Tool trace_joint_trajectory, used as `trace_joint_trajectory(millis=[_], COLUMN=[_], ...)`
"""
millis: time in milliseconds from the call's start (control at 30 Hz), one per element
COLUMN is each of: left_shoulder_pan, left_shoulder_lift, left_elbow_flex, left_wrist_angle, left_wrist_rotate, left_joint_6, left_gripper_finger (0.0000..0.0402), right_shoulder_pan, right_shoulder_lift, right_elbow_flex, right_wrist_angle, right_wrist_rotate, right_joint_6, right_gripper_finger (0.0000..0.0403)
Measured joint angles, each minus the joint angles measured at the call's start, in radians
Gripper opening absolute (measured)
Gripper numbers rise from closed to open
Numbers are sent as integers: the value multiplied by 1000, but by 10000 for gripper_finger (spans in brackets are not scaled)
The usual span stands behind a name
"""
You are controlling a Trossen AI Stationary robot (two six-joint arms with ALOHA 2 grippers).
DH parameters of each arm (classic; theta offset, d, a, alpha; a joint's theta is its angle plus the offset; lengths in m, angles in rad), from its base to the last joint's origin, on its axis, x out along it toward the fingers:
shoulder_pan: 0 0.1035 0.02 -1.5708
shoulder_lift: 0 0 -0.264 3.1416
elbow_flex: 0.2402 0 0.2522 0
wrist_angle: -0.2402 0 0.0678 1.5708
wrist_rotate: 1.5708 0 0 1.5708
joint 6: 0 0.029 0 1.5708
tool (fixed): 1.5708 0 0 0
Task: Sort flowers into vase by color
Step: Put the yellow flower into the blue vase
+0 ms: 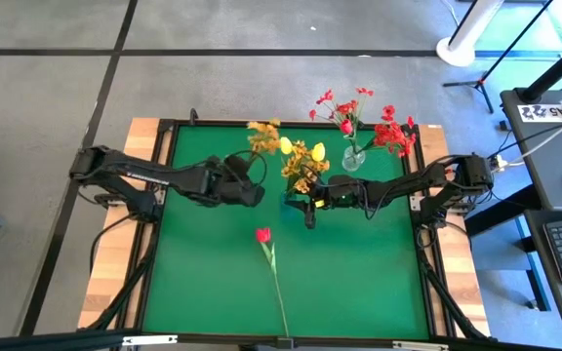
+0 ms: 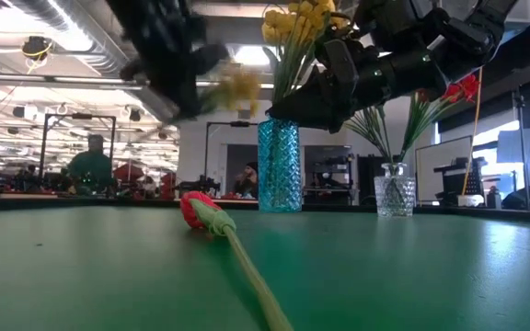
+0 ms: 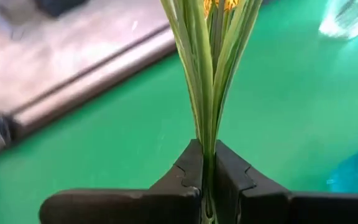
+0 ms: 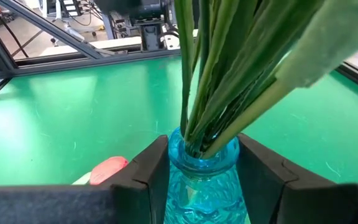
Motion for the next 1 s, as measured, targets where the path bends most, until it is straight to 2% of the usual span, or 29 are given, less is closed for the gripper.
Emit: trace_joint_trajectory(millis=[200,300,400,533,600,767,867,1000], left_shoulder_pan=[-55,-92,-114,-133,-141,-131,-110,-82], left_shoulder_lift=[-107,-166,-222,-273,-287,-281,-245,-188], left_elbow_flex=[21,-17,-78,-178,-221,-368,-450,-505], left_wrist_angle=[78,173,381,773,951,1380,1604,1813], left_wrist_rotate=[-79,-82,1,226,298,403,480,516], left_joint_6=[97,168,293,495,584,760,796,809], left_gripper_finger=[7,7,7,7,7,7,7,7], right_shoulder_pan=[0,0,0,0,0,0,0,0], right_shoulder_lift=[0,0,0,0,0,0,0,0], right_elbow_flex=[0,0,0,0,0,0,0,0], right_wrist_angle=[-2,0,4,6,6,29,63,110], right_wrist_rotate=[1,0,-3,-10,-27,-57,-90,-138], right_joint_6=[0,0,0,-1,-1,-1,0,3], right_gripper_finger=[149,149,149,149,149,149,149,149])
